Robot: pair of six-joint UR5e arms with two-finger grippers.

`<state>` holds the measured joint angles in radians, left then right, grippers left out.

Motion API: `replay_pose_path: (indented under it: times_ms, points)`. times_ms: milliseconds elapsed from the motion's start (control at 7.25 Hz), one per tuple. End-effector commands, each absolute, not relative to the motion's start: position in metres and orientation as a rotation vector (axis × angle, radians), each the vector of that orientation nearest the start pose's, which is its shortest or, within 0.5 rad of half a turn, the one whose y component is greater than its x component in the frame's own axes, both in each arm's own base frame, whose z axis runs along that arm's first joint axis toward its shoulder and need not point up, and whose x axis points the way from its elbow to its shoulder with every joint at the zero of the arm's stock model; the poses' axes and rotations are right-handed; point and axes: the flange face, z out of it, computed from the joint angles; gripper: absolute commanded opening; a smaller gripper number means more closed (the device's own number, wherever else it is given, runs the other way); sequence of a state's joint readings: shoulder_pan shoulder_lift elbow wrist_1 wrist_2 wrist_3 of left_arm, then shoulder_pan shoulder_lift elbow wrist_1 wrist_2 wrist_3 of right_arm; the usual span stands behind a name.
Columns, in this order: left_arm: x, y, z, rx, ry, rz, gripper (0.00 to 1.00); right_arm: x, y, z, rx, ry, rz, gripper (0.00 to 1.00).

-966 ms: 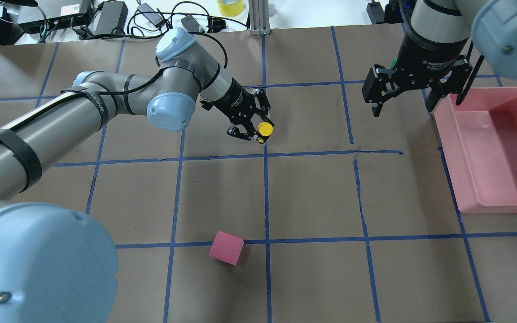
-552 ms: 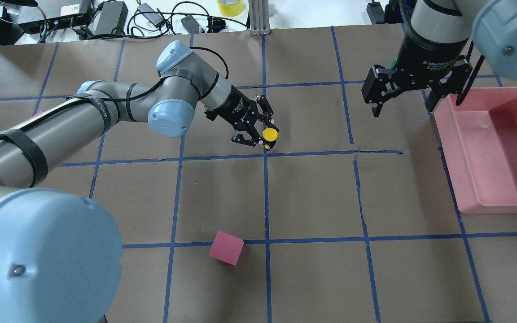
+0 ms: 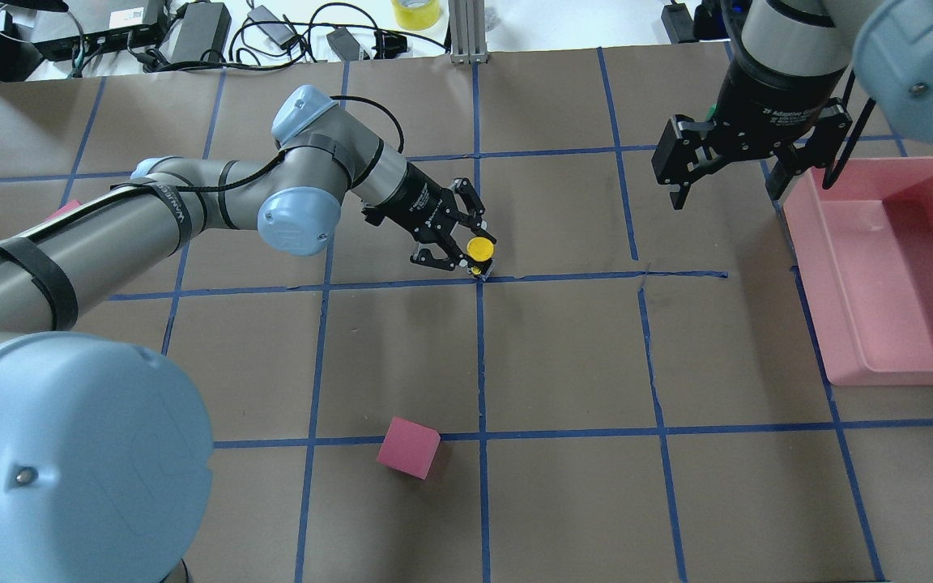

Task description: Align button upright

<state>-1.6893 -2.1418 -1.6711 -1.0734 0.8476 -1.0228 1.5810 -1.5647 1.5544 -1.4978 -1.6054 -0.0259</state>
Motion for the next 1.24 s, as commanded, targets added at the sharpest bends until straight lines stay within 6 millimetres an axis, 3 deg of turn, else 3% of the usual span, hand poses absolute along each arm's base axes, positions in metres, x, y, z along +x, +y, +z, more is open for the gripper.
replay_pose_path:
  times_ms: [0, 276, 414, 552, 828, 1103]
  points:
    - [-0.271, -0.591, 0.182, 1.186, -2.241, -0.71, 1.0, 0.135, -0.486, 0.487, -0.062, 3.17, 0.095, 1.0]
    - [-0.271, -0.59, 0.186, 1.176, -2.241, -0.699, 1.0, 0.136, -0.486, 0.486, -0.07, 3.171, 0.098, 1.0]
    - [-0.271, -0.594, 0.203, 1.163, -2.249, -0.657, 1.0, 0.136, -0.486, 0.485, -0.072, 3.172, 0.1, 1.0]
    - [-0.263, -0.595, 0.228, 1.129, -2.26, -0.586, 1.0, 0.136, -0.486, 0.485, -0.075, 3.172, 0.103, 1.0]
    - [-0.224, -0.599, 0.282, 0.975, -2.385, -0.341, 1.0, 0.136, -0.485, 0.485, -0.079, 3.17, 0.105, 1.0]
    - [-0.192, -0.596, 0.331, 0.684, -2.597, -0.073, 1.0, 0.136, -0.485, 0.485, -0.08, 3.172, 0.105, 1.0]
